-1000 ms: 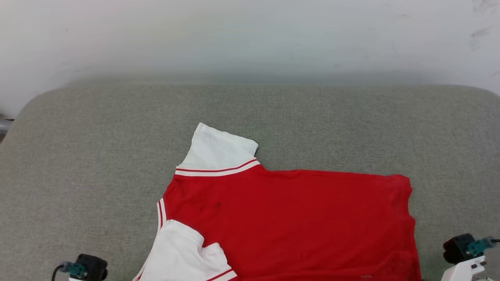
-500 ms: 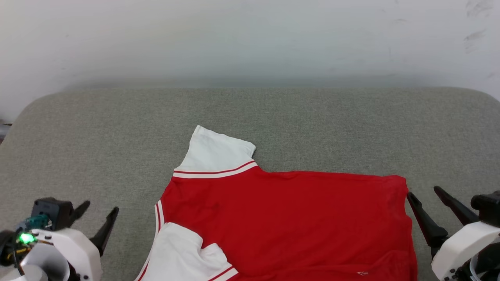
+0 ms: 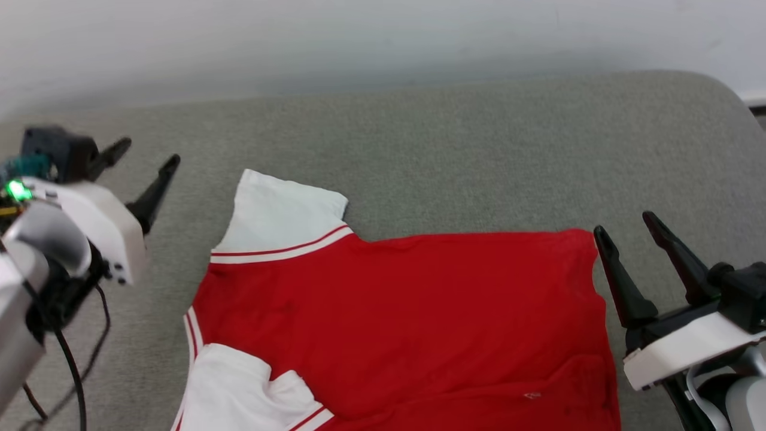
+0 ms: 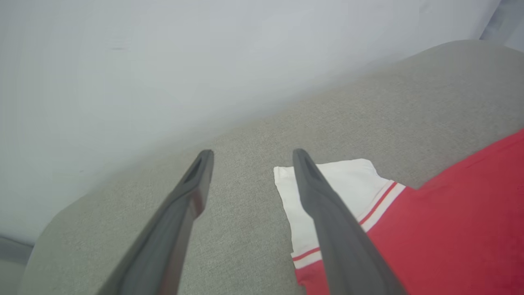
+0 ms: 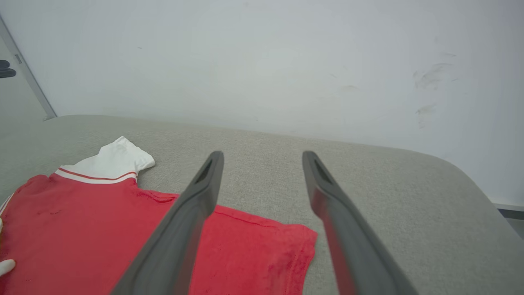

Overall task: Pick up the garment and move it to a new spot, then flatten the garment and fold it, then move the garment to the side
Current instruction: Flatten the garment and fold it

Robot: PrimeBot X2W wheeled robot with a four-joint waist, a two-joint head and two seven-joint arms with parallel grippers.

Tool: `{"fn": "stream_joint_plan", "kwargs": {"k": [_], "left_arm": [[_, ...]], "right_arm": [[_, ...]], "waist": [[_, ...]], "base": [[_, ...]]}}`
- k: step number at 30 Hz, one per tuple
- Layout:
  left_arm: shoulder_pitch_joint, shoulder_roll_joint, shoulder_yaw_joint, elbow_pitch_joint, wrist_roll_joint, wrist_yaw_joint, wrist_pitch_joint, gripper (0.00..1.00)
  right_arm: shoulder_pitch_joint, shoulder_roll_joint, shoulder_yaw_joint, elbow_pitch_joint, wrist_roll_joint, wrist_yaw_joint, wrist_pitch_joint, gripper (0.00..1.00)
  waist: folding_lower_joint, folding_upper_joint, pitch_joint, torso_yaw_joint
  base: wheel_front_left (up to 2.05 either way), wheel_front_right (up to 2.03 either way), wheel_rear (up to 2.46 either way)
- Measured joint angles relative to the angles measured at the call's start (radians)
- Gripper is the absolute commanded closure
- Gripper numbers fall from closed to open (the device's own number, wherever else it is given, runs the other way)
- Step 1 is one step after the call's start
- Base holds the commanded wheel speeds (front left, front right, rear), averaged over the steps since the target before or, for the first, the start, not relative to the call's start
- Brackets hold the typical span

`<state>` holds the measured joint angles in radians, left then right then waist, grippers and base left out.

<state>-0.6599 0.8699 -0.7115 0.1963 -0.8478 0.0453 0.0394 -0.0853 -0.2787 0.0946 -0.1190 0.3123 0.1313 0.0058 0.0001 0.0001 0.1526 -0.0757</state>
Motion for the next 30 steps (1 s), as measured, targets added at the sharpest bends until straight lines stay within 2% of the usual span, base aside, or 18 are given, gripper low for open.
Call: {"fn": "stream_joint_plan", "kwargs": {"k": [2, 6, 13, 20, 30], "left_arm": [[-0.065, -0.006, -0.001, 0.036, -0.023, -0.038, 0.075, 0.0], [-0.169, -0.013, -0.042, 0.102, -0.08, -0.11, 0.301, 0.0], [-0.323, -0.034, -0.087, 0.168, -0.122, -0.146, 0.552, 0.0], [-0.417, -0.063, -0.128, 0.248, -0.102, -0.151, 0.678, 0.0], [-0.462, -0.076, -0.181, 0.332, -0.078, -0.168, 0.715, 0.0]], "right_arm": [[-0.017, 0.007, 0.008, -0.006, -0.006, 0.0, -0.006, 0.0], [-0.047, 0.015, 0.025, -0.004, -0.015, 0.0, -0.021, 0.0], [-0.089, 0.018, 0.026, 0.013, -0.016, 0.0, -0.045, 0.0], [-0.137, 0.017, 0.046, 0.02, -0.022, 0.0, -0.059, 0.0], [-0.186, 0.012, 0.072, 0.04, -0.025, 0.0, -0.063, 0.0]], "waist": [[0.0, 0.0, 0.029, -0.018], [0.0, 0.0, 0.087, -0.056], [0.0001, -0.0001, 0.189, -0.113], [0.0001, 0.0, 0.285, -0.147], [-0.0001, 0.0, 0.356, -0.164]], "base": [[0.0, 0.0, 0.0], [0.0, 0.0, 0.0], [0.0, 0.0, 0.0], [0.0, 0.0, 0.0], [0.0, 0.0, 0.0]]}}
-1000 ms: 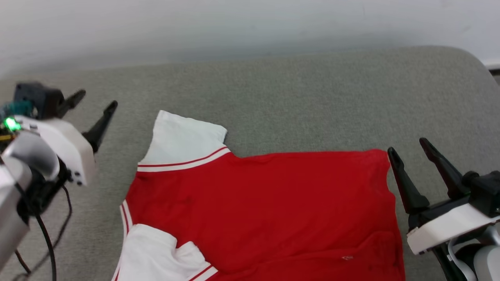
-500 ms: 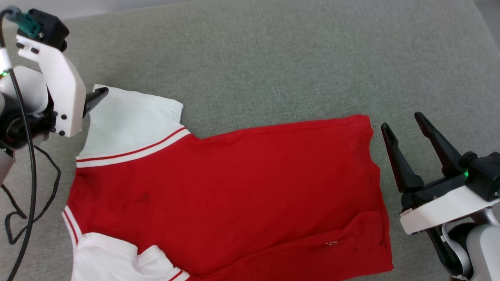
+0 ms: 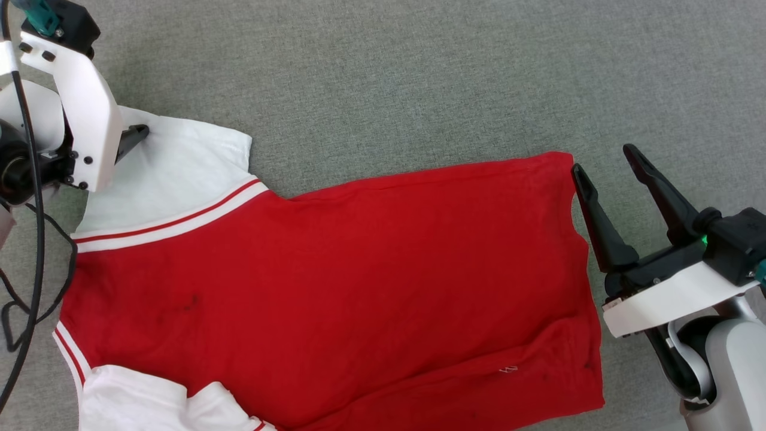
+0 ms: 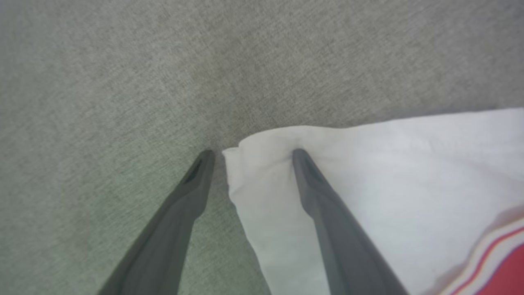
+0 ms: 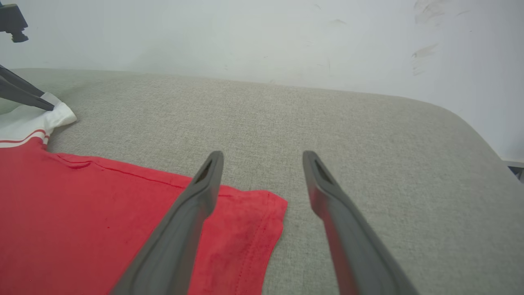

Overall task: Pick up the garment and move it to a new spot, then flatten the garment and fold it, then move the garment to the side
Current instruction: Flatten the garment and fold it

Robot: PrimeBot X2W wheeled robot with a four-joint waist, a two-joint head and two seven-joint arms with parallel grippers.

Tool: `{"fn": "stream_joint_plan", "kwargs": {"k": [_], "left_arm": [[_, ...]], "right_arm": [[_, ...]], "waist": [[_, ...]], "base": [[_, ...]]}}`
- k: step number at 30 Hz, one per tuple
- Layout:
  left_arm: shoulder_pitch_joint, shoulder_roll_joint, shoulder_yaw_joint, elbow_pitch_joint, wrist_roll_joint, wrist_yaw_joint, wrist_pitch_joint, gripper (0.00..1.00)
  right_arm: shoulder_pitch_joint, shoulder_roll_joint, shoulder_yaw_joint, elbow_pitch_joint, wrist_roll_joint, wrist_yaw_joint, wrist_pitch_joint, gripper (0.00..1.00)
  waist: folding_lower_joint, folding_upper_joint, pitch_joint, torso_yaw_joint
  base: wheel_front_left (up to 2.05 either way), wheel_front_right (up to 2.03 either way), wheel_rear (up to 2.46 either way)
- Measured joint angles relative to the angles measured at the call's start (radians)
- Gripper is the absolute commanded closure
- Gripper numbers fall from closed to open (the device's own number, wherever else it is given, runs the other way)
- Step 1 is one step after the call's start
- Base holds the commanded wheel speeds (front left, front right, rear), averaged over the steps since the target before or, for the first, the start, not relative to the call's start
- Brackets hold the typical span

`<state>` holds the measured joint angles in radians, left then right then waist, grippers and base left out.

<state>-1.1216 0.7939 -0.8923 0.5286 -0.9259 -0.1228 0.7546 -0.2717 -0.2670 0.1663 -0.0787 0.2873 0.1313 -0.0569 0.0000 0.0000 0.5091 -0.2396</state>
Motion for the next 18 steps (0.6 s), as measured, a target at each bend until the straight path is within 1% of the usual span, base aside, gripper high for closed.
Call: {"fn": "stream_joint_plan", "kwargs": {"k": [2, 3, 4, 8, 11, 14, 18], "left_arm": [[-0.002, -0.003, -0.006, 0.006, -0.008, -0.001, 0.0, 0.0], [-0.003, -0.004, -0.011, 0.006, -0.01, -0.001, -0.002, 0.62], [-0.003, -0.006, -0.016, 0.008, -0.01, -0.002, -0.007, 1.0], [0.006, -0.017, -0.031, 0.016, -0.015, -0.005, -0.052, 1.0], [0.012, -0.029, -0.036, 0.025, -0.006, -0.006, -0.111, 1.0], [0.014, -0.034, -0.044, 0.011, 0.005, -0.006, -0.167, 1.0], [0.017, -0.045, -0.077, -0.045, 0.024, -0.006, -0.221, 1.0]], "right_arm": [[-0.007, -0.001, 0.0, 0.002, 0.001, 0.0, 0.0, 0.0], [-0.009, -0.003, 0.0, 0.003, 0.001, 0.0, 0.002, 0.0], [-0.014, -0.006, -0.001, 0.004, 0.003, 0.0, 0.003, 0.0], [-0.033, -0.022, -0.005, 0.007, 0.012, 0.0, 0.015, 0.0], [-0.061, -0.063, -0.006, 0.002, 0.014, 0.0, 0.051, 0.0], [-0.098, -0.123, 0.01, -0.002, 0.026, 0.0, 0.124, 0.0], [-0.164, -0.22, 0.058, -0.011, 0.075, 0.0, 0.278, 0.0]], "waist": [[0.0, 0.0, -0.001, 0.002], [0.0, 0.0, -0.002, 0.004], [0.0, 0.0, -0.004, 0.005], [0.0001, 0.0, -0.02, 0.014], [0.0001, 0.0, -0.041, 0.024], [0.0001, 0.0, -0.065, 0.038], [0.0001, 0.0, -0.097, 0.065]], "base": [[0.0, 0.0, 0.0], [0.0, 0.0, 0.0], [0.0, 0.0, 0.0], [0.0, 0.0, 0.0], [0.0, 0.0, 0.0], [0.0, 0.0, 0.0], [0.0, 0.0, 0.0]]}}
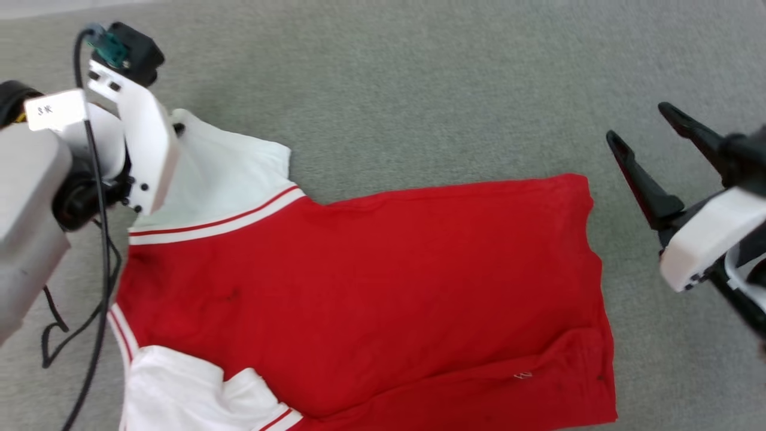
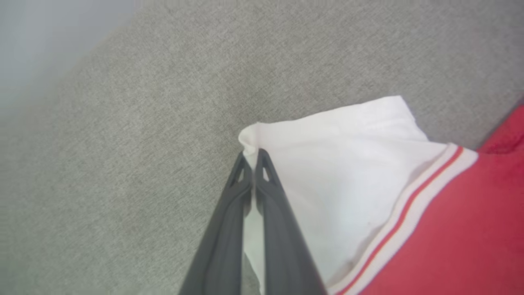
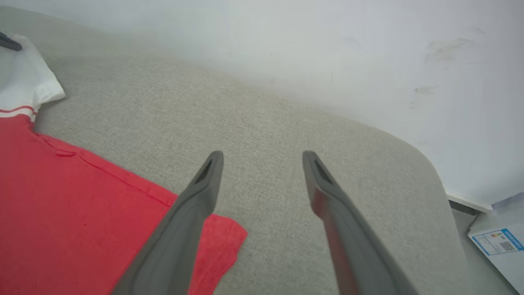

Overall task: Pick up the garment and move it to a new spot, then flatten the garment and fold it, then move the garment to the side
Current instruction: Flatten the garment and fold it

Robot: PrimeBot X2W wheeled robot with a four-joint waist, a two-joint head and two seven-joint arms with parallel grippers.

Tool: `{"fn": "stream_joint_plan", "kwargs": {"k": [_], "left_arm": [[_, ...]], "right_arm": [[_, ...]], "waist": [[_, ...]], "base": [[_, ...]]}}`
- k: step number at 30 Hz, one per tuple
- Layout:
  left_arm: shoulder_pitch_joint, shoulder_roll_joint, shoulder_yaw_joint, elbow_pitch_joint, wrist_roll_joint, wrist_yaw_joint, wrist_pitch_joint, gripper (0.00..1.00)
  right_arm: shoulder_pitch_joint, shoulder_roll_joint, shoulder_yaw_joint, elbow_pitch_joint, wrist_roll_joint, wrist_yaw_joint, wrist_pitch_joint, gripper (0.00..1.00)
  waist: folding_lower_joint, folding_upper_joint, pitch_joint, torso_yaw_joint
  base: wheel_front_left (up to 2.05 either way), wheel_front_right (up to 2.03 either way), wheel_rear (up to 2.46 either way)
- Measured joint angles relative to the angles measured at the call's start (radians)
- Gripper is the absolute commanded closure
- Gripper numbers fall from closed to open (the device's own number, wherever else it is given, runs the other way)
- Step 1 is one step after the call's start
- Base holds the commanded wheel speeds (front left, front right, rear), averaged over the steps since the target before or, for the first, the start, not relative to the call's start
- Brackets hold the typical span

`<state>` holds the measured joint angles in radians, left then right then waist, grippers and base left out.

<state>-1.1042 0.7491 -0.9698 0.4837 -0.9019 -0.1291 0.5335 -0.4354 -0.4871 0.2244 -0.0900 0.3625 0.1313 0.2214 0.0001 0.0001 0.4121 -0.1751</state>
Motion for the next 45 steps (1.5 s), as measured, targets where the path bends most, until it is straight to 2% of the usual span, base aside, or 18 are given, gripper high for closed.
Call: {"fn": "stream_joint_plan", "kwargs": {"k": [4, 9, 14, 20, 27, 32, 33, 34, 39, 45], "left_arm": [[0.014, -0.002, -0.025, -0.034, 0.003, 0.0, -0.041, 1.0], [0.015, -0.012, -0.042, -0.077, 0.011, 0.0, -0.081, 1.0], [0.007, -0.025, -0.052, -0.11, 0.021, 0.0, -0.106, 1.0], [-0.013, -0.03, -0.061, -0.138, 0.037, 0.0, -0.12, 1.0], [-0.024, -0.033, -0.067, -0.146, 0.047, 0.0, -0.136, 1.0], [-0.024, -0.033, -0.073, -0.14, 0.047, 0.0, -0.146, 1.0], [-0.024, -0.032, -0.074, -0.137, 0.047, 0.0, -0.15, 1.0], [-0.024, -0.032, -0.075, -0.134, 0.047, 0.0, -0.153, 1.0], [-0.014, -0.031, -0.08, -0.118, 0.042, 0.0, -0.177, 1.0], [0.041, -0.006, -0.078, -0.137, 0.038, 0.013, -0.238, 1.0]], "right_arm": [[-0.075, -0.097, 0.085, 0.021, 0.083, 0.0, 0.21, 0.0], [-0.156, -0.175, 0.198, 0.082, 0.197, 0.0, 0.46, 0.0], [-0.228, -0.218, 0.297, 0.163, 0.252, 0.0, 0.603, 0.0], [-0.284, -0.198, 0.377, 0.274, 0.279, 0.0, 0.641, 0.0], [-0.322, -0.172, 0.478, 0.396, 0.273, 0.0, 0.599, 0.0], [-0.343, -0.172, 0.551, 0.434, 0.283, -0.006, 0.556, 0.0], [-0.343, -0.172, 0.556, 0.444, 0.291, -0.007, 0.536, 0.62], [-0.344, -0.17, 0.561, 0.453, 0.297, -0.007, 0.518, 1.0], [-0.345, -0.145, 0.575, 0.499, 0.31, 0.0, 0.4, 1.0], [-0.325, -0.133, 0.536, 0.521, 0.329, 0.0, 0.254, 1.0]], "waist": [[0.0, 0.0, -0.03, 0.03], [0.0, 0.0, -0.051, 0.066], [0.0, 0.0, -0.05, 0.1], [0.0, 0.0, -0.028, 0.127], [-0.0001, 0.0, -0.004, 0.147], [-0.0003, -0.0001, 0.0, 0.15], [-0.0002, 0.0, -0.001, 0.149], [-0.0003, -0.0001, -0.003, 0.148], [-0.0002, 0.0, -0.029, 0.143], [-0.0002, 0.0, -0.09, 0.138]], "base": [[0.0, 0.0, 0.0], [0.0, 0.0, 0.0], [0.0, 0.0, 0.0], [0.0, 0.0, 0.0], [0.0, 0.0, 0.0], [0.0, 0.0, 0.0], [0.0, 0.0, 0.0], [0.0, 0.0, 0.0], [0.0, 0.0, 0.0], [0.0, 0.0, 0.0]]}}
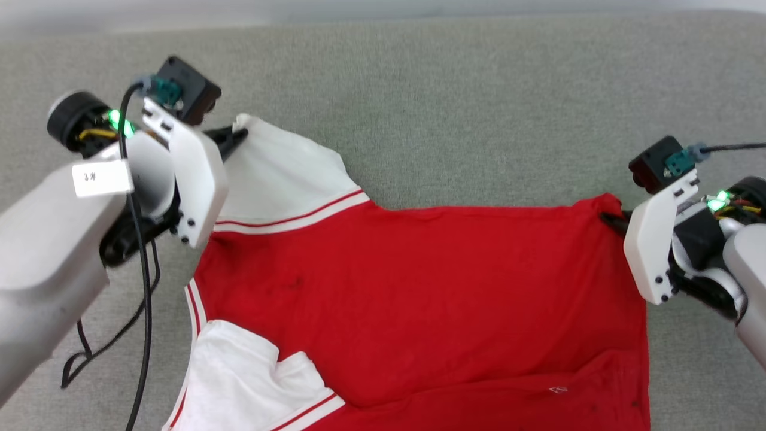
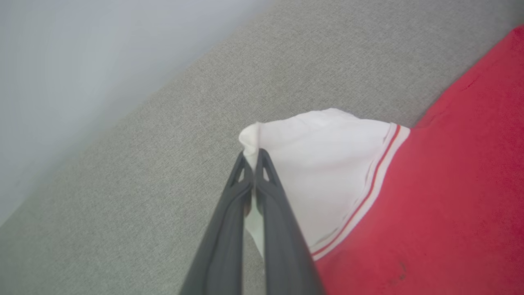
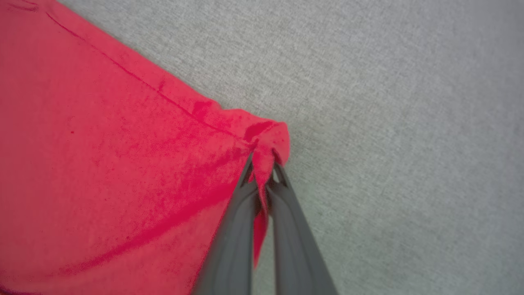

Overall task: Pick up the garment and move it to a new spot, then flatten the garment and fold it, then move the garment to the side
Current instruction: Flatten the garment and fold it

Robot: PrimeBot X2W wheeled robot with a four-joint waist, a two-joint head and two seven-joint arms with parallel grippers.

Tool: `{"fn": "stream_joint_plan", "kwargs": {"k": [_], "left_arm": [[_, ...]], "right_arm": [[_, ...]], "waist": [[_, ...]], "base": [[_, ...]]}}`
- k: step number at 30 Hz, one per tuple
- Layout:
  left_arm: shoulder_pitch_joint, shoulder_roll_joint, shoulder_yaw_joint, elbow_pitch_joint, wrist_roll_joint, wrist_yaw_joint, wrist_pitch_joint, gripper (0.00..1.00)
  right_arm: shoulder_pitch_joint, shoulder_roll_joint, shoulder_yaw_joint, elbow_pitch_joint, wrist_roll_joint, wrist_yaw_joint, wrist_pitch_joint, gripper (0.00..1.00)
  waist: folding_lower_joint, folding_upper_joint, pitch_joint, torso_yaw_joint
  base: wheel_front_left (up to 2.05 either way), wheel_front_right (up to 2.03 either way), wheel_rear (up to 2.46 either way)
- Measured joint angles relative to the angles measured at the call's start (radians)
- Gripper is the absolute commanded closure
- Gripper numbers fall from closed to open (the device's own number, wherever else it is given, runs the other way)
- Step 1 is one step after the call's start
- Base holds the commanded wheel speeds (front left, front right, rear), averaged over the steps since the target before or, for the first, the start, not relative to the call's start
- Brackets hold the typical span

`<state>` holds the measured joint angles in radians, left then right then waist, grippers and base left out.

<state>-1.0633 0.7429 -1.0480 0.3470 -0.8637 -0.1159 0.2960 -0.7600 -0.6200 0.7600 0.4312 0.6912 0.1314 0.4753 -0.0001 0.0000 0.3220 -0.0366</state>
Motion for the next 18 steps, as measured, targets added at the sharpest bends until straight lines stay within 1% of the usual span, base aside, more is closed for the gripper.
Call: {"fn": "stream_joint_plan", "kwargs": {"k": [3, 8, 12, 18], "left_arm": [[0.053, 0.023, 0.002, -0.043, -0.01, 0.02, -0.03, 1.0], [0.137, 0.098, 0.009, -0.15, -0.028, 0.069, -0.058, 1.0], [0.222, 0.161, 0.005, -0.243, -0.044, 0.117, -0.07, 1.0], [0.372, 0.26, -0.008, -0.383, -0.093, 0.205, -0.097, 1.0]], "right_arm": [[0.039, -0.005, -0.009, -0.01, 0.009, 0.0, -0.042, 1.0], [0.101, -0.026, -0.033, -0.04, 0.023, 0.0, -0.084, 1.0], [0.166, -0.043, -0.059, -0.072, 0.032, 0.0, -0.111, 1.0], [0.295, -0.07, -0.111, -0.129, 0.045, 0.0, -0.133, 1.0]], "waist": [[0.0, 0.0, -0.04, 0.0], [-0.0001, 0.0, -0.105, 0.002], [0.0, 0.0, -0.152, 0.009], [0.0, 0.0, -0.215, 0.02]], "base": [[0.0, 0.0, 0.0], [0.0, 0.0, 0.0], [0.0, 0.0, 0.0], [0.0, 0.0, 0.0]]}}
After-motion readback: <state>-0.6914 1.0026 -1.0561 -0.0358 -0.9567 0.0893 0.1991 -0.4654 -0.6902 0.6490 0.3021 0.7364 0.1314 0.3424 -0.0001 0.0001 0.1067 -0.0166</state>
